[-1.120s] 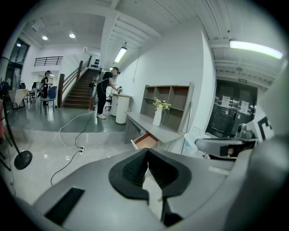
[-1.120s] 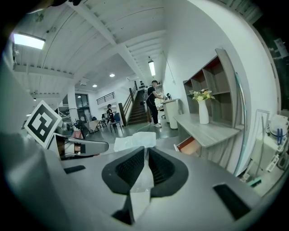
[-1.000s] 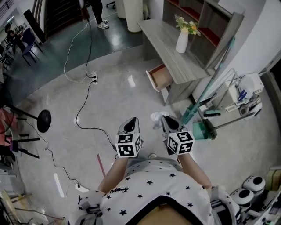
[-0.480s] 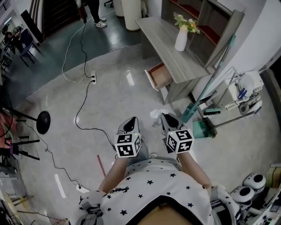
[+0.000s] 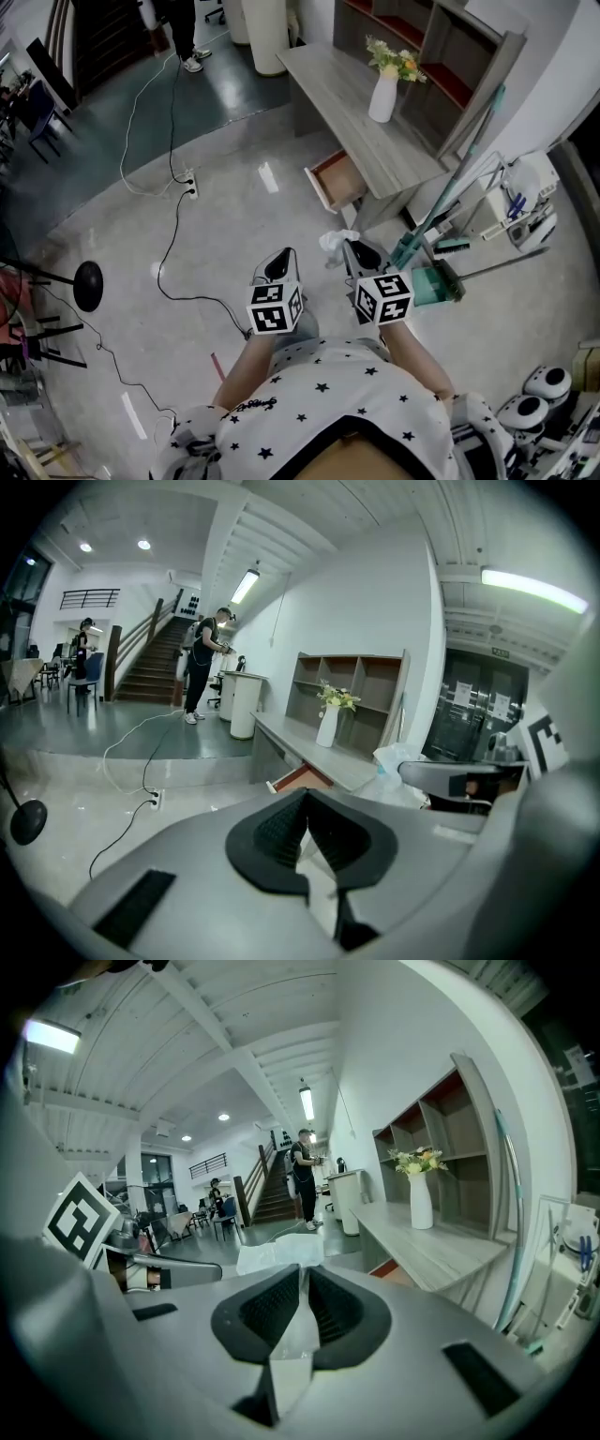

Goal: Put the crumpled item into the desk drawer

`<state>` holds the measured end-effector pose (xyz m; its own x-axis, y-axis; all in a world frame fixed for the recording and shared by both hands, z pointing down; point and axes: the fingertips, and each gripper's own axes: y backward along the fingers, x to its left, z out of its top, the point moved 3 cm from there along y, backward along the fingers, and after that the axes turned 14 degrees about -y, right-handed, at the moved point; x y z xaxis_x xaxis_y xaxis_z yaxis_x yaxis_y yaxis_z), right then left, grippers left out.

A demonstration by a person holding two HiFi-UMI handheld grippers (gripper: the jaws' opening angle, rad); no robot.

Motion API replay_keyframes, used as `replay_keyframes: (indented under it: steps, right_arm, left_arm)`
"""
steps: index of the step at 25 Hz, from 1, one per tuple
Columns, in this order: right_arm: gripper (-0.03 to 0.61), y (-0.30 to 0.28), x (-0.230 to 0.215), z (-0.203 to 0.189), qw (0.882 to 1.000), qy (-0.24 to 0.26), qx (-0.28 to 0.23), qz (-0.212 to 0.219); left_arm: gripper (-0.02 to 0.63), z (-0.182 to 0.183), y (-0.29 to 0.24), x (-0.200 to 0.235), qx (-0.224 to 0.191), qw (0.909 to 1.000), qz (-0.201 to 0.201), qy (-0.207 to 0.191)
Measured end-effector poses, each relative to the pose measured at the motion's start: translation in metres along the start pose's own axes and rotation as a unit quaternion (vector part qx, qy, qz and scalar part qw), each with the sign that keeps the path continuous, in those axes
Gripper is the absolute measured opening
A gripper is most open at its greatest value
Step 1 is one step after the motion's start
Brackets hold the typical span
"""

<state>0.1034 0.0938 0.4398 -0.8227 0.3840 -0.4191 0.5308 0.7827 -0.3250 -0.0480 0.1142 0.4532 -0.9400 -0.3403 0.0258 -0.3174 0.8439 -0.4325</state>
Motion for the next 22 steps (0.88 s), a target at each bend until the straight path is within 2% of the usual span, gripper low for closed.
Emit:
replay_keyframes:
  steps: [12, 22]
  right_arm:
    - [0.025, -0.116, 0.007, 0.046, 1.0, 0.001, -0.004, -0.027]
    - [0.025, -0.189, -0.011, 0.074, 0.997, -0.02, -0.013, -0.078]
  left_arm:
    - [0.012, 0.039, -0.076, 0.094, 0.007, 0.9997, -0.025, -0.002]
    - [0.012, 0.069, -0.152, 0.146, 0.019, 0.9966, -0.076, -0.025]
